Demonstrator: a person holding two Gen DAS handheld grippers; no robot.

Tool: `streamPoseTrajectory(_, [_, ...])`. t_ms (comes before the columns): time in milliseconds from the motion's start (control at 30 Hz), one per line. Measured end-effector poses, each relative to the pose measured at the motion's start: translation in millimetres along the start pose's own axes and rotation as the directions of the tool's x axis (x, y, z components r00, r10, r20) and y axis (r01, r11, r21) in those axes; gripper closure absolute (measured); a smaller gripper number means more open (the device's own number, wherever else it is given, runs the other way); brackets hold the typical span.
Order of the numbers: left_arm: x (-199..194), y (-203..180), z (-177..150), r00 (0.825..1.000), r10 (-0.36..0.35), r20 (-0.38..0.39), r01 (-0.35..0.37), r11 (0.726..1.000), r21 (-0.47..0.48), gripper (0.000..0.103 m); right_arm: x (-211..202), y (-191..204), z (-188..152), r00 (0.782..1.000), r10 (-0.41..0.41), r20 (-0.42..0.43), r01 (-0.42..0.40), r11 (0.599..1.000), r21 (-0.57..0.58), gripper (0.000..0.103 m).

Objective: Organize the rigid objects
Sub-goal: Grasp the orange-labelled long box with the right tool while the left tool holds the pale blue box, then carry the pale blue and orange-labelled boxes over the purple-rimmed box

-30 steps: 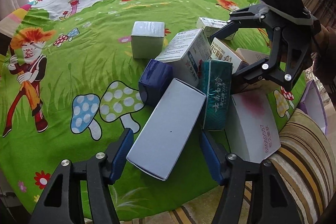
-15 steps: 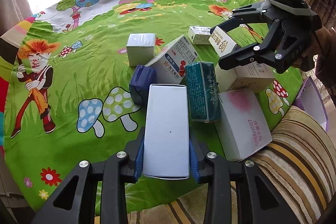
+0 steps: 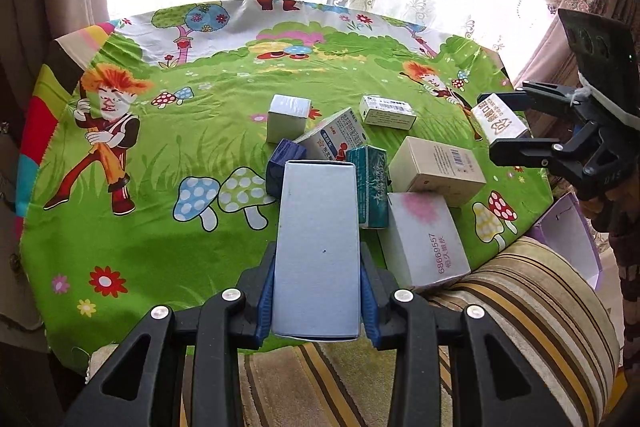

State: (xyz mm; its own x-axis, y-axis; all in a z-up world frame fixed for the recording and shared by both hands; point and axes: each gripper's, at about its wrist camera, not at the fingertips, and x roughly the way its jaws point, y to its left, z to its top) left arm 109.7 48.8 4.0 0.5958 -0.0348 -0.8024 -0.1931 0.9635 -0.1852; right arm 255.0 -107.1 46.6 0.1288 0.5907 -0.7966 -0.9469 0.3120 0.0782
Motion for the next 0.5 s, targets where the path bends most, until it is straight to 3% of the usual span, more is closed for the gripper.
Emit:
streamPoseTrajectory(167, [-23.8, -22.1, -13.9, 0.997, -0.060, 0.042, 0.060, 0.998, -0.004, 0.066, -39.3, 19.5, -30.1, 0.996, -0.082, 0.046, 0.077, 0.990, 0.116, 0.017])
streamPoseTrajectory(300, [-37.8, -40.0, -24.4, 0.991, -0.118, 0.059, 0.119, 0.993, -0.014, 0.066, -69.5, 36.9, -57.6, 0.978, -0.202, 0.052, 0.191, 0.966, 0.173, 0.017])
streamPoseTrajectory(500, [-43.3, -76.1, -37.3, 0.980, -0.198, 0.035, 0.198, 0.980, 0.001, 0.066, -118.6, 48.0, -105.6, 0.962, -0.261, 0.076, 0.227, 0.925, 0.305, 0.017])
